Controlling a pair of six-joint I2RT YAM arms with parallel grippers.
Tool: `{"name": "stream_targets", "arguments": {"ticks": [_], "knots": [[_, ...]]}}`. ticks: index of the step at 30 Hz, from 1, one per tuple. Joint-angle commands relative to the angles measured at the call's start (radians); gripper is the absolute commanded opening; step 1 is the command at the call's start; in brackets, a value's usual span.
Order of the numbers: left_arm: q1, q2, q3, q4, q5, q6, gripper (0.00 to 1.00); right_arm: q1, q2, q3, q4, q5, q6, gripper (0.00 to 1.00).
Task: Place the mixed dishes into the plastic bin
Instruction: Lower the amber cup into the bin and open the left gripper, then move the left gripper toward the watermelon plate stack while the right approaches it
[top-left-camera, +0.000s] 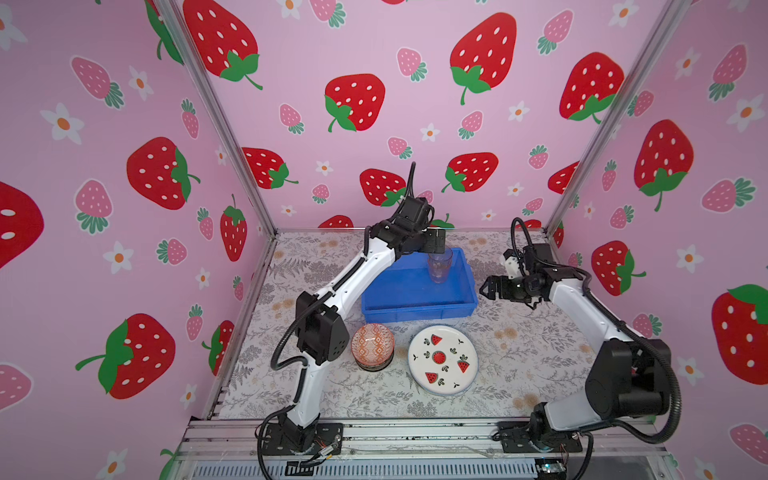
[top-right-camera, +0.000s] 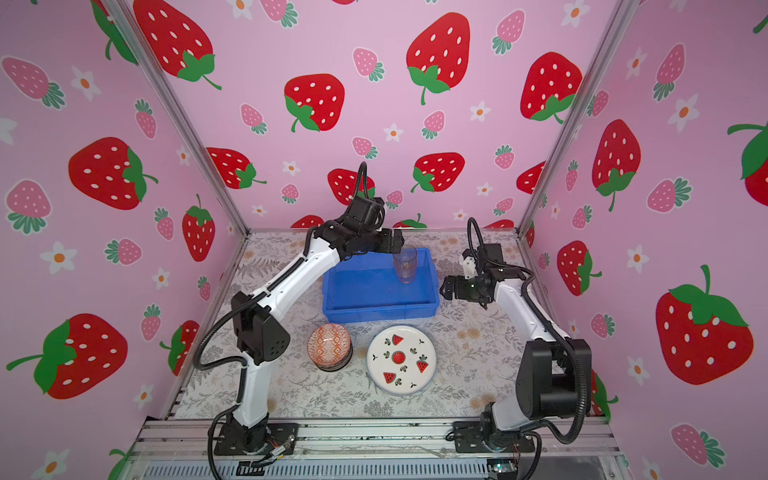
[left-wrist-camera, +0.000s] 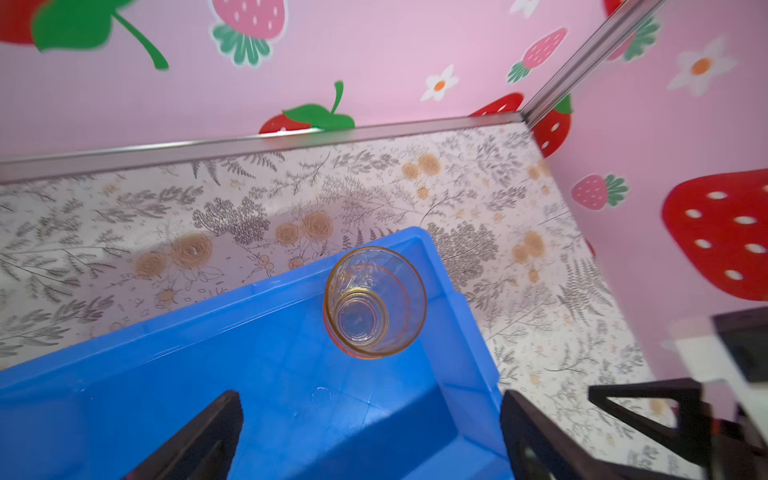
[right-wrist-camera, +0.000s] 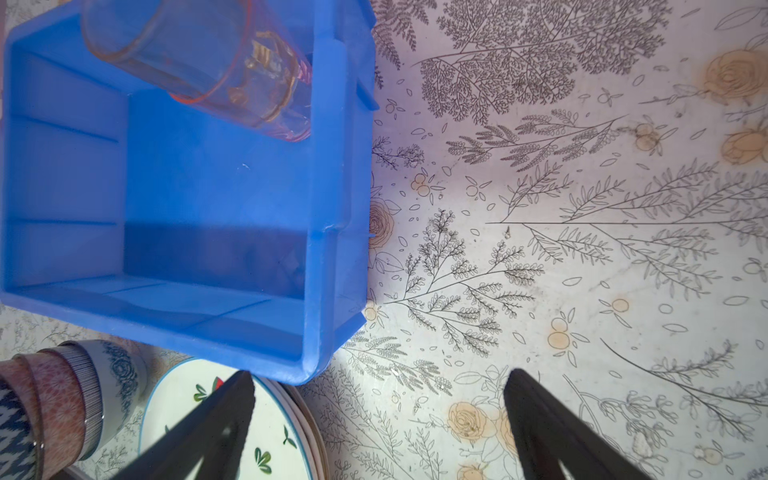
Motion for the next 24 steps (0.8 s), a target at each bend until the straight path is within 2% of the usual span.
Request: {"name": "stream_targets", "arguments": {"ticks": [1,5,12,18,24], "knots": [[0.001,-0.141,-0.118,0.021,0.0,-0.013,0.99,0.03,-0.065,-0.023,-0.037,-0.015,0.008,0.96],[0.021,-0.333,-0.326,0.026,-0.017,-0.065,0.99,0.104,-0.146,-0.055,-0.02,-0.009,0.084,0.97],[0.091,-0.646,-0.69,0.02,-0.104,-0.171,0.99,0.394,-0.149,-0.002,-0.034,0.145,0.184,0.96],[0.222,-0.794,-0.847,-0.064,-0.096,-0.225,0.99,0.607,-0.068,0.064,-0.037,0.241,0.228,0.94],[0.354,-0.908,-0.97,-0.11,-0.086,-0.264,1.0,0.74,0.017,0.098,-0.003,0.253,0.25,0.92]]}}
